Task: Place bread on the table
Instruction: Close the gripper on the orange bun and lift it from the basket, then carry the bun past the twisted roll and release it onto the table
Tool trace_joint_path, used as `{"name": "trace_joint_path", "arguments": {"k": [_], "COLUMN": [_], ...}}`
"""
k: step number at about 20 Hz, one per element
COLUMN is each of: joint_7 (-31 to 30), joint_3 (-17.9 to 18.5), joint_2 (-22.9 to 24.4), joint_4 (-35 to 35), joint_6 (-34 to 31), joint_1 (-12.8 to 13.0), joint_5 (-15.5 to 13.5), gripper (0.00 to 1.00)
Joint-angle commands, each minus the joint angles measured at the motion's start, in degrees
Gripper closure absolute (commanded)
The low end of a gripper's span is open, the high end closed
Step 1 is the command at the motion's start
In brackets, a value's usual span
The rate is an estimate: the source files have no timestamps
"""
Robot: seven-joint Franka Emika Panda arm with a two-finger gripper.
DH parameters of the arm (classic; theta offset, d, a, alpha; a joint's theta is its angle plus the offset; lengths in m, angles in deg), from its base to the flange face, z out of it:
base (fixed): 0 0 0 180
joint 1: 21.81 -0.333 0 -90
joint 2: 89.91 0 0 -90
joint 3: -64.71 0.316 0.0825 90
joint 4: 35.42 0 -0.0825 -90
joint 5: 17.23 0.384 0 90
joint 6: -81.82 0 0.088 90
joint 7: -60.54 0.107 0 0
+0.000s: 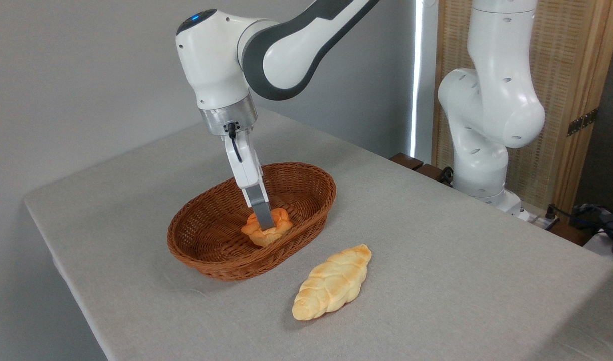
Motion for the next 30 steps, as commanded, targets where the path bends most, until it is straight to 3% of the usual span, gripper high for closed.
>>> {"name": "trace_joint_path", "arguments": {"k": [1, 5, 9, 16, 19, 23, 24, 30], "joint_7": [0.80, 0.81, 0.63, 0.89, 2.03, 12.04, 15.53, 34.96], "joint_3": [0.57, 1.01, 1.18, 3.47, 6.45, 10.67, 12.07, 18.75], "joint_2": [1.19, 1.98, 2.07, 2.42, 3.03, 4.44, 4.70, 5.41], "joint_4": [-1.03, -0.68, 1.95, 7.84, 9.78, 9.96, 10.22, 10.57], "joint_6": [0.58, 0.49, -2.66, -8.73, -9.53, -9.53, -9.53, -9.53], "joint_1": [0.26, 0.26, -0.18, -0.27, -0.18, -0.18, -0.18, -0.18], "joint_5": [0.42, -0.28, -2.56, -3.09, -2.30, -2.04, -2.04, -2.04], "gripper": [0.70, 0.76, 0.76, 0.76, 0.66, 0.62, 0.53, 0.43]}}
